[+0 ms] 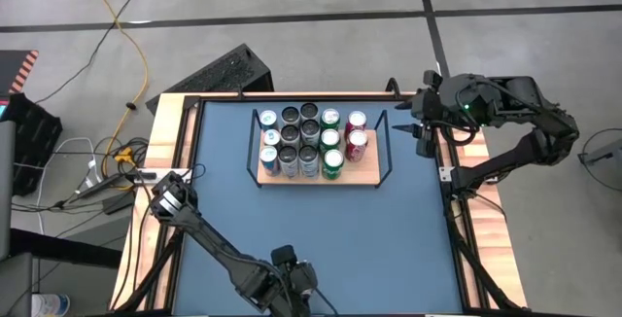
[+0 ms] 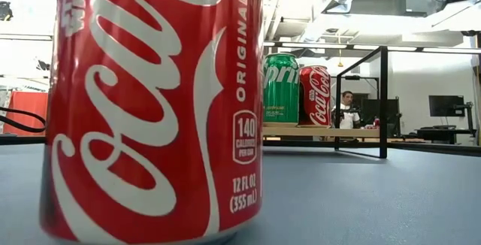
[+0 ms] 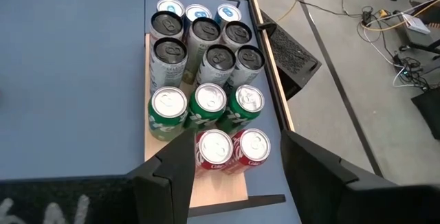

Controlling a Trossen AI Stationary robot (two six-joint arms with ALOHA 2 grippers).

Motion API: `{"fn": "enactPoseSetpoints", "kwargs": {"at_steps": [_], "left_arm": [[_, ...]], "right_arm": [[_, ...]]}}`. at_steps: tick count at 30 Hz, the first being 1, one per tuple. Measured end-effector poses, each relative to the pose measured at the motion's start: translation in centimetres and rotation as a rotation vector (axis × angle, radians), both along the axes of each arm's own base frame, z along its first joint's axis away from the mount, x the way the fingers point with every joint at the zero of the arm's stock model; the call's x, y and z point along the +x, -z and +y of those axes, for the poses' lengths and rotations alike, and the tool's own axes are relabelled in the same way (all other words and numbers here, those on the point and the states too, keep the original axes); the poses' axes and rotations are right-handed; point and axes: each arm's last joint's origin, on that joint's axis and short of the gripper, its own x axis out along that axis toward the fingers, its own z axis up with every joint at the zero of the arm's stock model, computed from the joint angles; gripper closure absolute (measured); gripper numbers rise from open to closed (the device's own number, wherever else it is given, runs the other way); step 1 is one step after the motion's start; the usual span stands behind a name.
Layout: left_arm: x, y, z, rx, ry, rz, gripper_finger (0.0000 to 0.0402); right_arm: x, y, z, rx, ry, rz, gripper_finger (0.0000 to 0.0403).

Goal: Place canned beverage on shelf
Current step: Put the red soda can on the shelf aligned with the other red soda cans

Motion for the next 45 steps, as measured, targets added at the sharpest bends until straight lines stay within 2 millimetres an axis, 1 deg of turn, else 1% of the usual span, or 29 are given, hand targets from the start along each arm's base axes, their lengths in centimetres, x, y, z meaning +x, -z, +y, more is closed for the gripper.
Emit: {"fn": "enactPoseSetpoints", "kwargs": {"at_steps": [3, 5, 7, 9, 12, 15, 17, 22, 28, 32, 34, 37, 41, 45], "left_arm": [[0.1, -0.3, 0.2, 0.004, 0.012, -0.002, 0.0123], [0.3, -0.8, 0.5, 0.026, 0.045, -0.001, 0.0124], [0.7, -1.9, 1.0, 0.050, 0.074, -0.001, 0.0124], [1.3, -3.3, 2.0, 0.073, 0.101, -0.016, 0.0124], [2.4, -4.8, 3.9, 0.121, 0.142, -0.030, 0.0124], [3.9, -6.3, 6.2, 0.139, 0.186, -0.049, 0.0124], [4.9, -7.5, 8.2, 0.152, 0.211, -0.074, 0.0124], [7.0, -9.9, 13.9, 0.227, 0.274, -0.109, 0.0124], [8.8, -12.1, 20.8, 0.315, 0.256, -0.181, 0.0124], [9.7, -12.8, 24.3, 0.326, 0.255, -0.241, 0.0124], [9.9, -13.0, 25.6, 0.317, 0.260, -0.268, 0.0124], [10.0, -12.8, 27.2, 0.299, 0.263, -0.258, 0.0124], [10.3, -12.3, 28.6, 0.289, 0.252, -0.255, 0.0124], [10.5, -12.0, 29.1, 0.293, 0.242, -0.267, 0.0124]], "right_arm": [[0.0, 0.0, 0.0, 0.006, 0.005, -0.004, 0.0195], [-0.2, -0.1, 0.0, 0.011, 0.006, -0.010, 0.0195], [-0.4, -0.1, 0.1, 0.010, 0.006, -0.013, 0.0195], [-0.9, -0.2, 0.1, 0.011, 0.006, -0.011, 0.0195], [-1.5, -0.3, 0.1, 0.016, 0.011, -0.021, 0.0195], [-2.0, -0.5, 0.1, 0.024, 0.017, -0.031, 0.0195], [-2.8, -0.5, 0.1, 0.025, 0.019, -0.033, 0.0195], [-4.1, -0.6, 0.1, 0.055, 0.045, -0.038, 0.0195], [-5.0, -0.8, 0.1, 0.081, 0.067, -0.075, 0.0195], [-5.4, -0.9, 0.1, 0.090, 0.084, -0.091, 0.0195], [-5.6, -0.9, 0.0, 0.084, 0.102, -0.094, 0.0195], [-5.7, -0.9, 0.0, 0.066, 0.124, -0.082, 0.0195], [-5.7, -0.8, -0.1, 0.055, 0.146, -0.079, 0.0195], [-5.7, -0.8, -0.1, 0.060, 0.151, -0.081, 0.0195]]}}
